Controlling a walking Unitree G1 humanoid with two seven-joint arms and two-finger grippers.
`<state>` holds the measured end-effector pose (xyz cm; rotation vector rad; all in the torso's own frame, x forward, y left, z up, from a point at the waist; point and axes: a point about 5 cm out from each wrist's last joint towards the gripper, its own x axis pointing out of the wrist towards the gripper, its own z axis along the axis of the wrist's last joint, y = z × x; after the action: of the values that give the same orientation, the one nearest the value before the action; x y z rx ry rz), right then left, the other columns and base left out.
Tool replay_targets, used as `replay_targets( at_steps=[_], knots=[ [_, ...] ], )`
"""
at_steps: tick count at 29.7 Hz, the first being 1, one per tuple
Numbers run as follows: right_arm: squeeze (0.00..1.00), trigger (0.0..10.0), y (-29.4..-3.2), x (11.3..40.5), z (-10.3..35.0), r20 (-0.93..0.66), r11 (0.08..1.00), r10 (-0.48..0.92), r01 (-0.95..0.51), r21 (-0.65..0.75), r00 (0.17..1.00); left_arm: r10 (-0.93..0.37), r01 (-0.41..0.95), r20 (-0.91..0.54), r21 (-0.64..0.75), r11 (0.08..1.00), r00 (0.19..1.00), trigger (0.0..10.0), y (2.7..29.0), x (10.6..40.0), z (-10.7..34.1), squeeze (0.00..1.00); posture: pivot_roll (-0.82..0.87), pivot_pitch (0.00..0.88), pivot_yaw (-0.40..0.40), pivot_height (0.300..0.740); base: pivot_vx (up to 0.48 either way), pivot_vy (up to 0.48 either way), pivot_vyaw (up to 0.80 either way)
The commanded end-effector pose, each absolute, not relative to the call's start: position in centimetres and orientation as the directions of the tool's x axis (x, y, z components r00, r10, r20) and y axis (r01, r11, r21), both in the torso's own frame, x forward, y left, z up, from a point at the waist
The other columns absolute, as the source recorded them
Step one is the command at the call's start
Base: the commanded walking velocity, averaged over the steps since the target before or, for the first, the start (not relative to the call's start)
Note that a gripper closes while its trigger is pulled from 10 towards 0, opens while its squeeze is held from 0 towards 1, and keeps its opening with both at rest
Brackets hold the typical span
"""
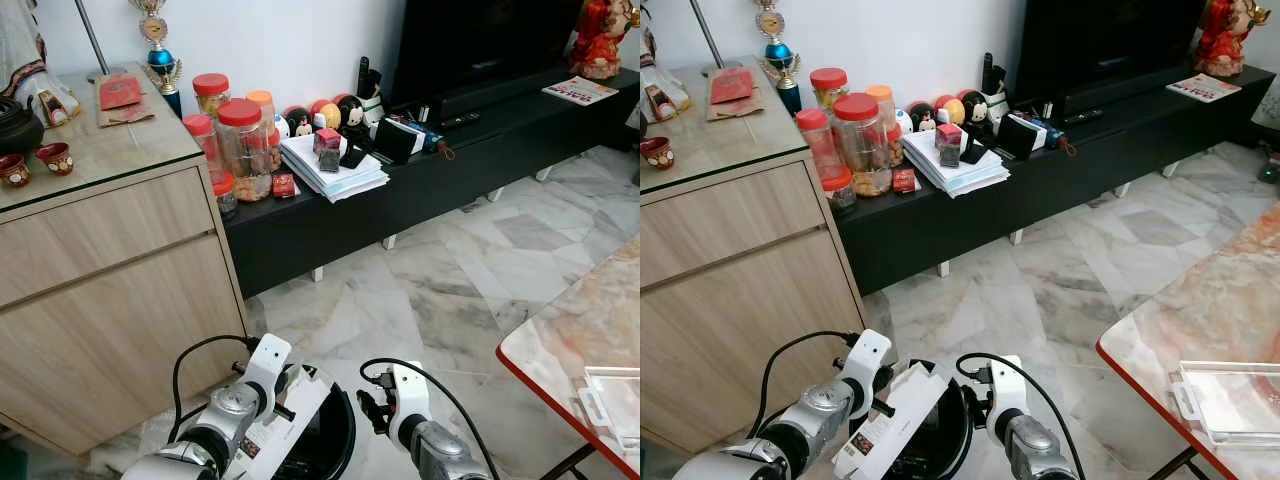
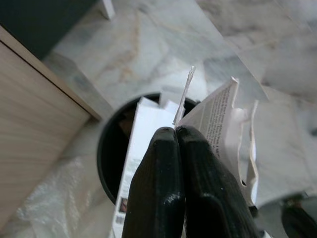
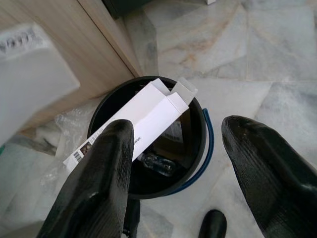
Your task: Picking trash to rubbish bin
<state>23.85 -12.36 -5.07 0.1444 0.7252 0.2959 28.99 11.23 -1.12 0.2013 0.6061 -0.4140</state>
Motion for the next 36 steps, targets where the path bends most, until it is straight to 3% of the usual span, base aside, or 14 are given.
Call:
replay_targets(
  at_steps=[1,3,4,5,6,25,26,36],
  knots=[
    [0.00,10.0,-12.1,24.5,-4.6,-0.610,0.946,0.325,-0.237,0.223,0.723,-0.303,0.414,-0.566,0.076,0.907,0.767,10.0,11.6,29.6,-0.6,0.00,0.01,0.042,-0.022,0.740,0.000,0.000,0.00],
    [0.00,10.0,-12.1,24.4,-4.6,-0.610,0.945,0.326,-0.237,0.224,0.722,-0.303,0.414,-0.565,0.077,0.907,0.767,10.0,11.6,29.6,-0.6,0.00,0.01,0.042,-0.022,0.740,0.000,0.000,0.00],
    [0.00,10.0,-12.2,24.4,-4.6,-0.611,0.945,0.328,-0.239,0.224,0.720,-0.301,0.404,-0.553,0.072,0.912,0.777,10.0,11.7,29.8,-0.3,0.18,0.01,0.047,-0.026,0.740,0.000,0.000,0.00],
    [0.00,10.0,-12.2,24.2,-4.7,-0.614,0.944,0.329,-0.242,0.223,0.718,-0.300,0.393,-0.537,0.065,0.917,0.789,10.0,11.8,30.1,0.0,0.81,0.01,0.047,-0.026,0.740,0.000,0.000,0.00],
    [0.00,10.0,-12.3,24.1,-4.8,-0.616,0.945,0.328,-0.243,0.221,0.716,-0.302,0.392,-0.534,0.062,0.918,0.790,10.0,11.8,30.2,0.1,1.00,0.00,0.047,-0.027,0.740,0.000,0.000,0.00],
    [0.00,10.0,-12.6,23.8,-5.0,-0.622,0.943,0.332,-0.250,0.218,0.709,-0.295,0.380,-0.521,0.062,0.923,0.801,10.0,12.1,30.5,0.4,1.00,0.01,0.051,-0.030,0.740,0.000,0.000,0.00],
    [0.00,10.0,-12.6,23.8,-5.0,-0.622,0.944,0.331,-0.250,0.218,0.710,-0.286,0.374,-0.524,0.068,0.925,0.802,10.0,12.3,30.4,0.3,0.00,0.01,0.051,-0.029,0.740,0.000,0.000,0.00],
    [0.00,10.0,-13.0,23.0,-5.7,-0.655,0.958,0.285,-0.213,0.189,0.700,-0.084,0.228,-0.592,0.172,0.958,0.801,10.0,16.9,28.3,-1.8,0.00,0.02,0.049,-0.023,0.740,0.000,0.000,0.00]
  ],
)
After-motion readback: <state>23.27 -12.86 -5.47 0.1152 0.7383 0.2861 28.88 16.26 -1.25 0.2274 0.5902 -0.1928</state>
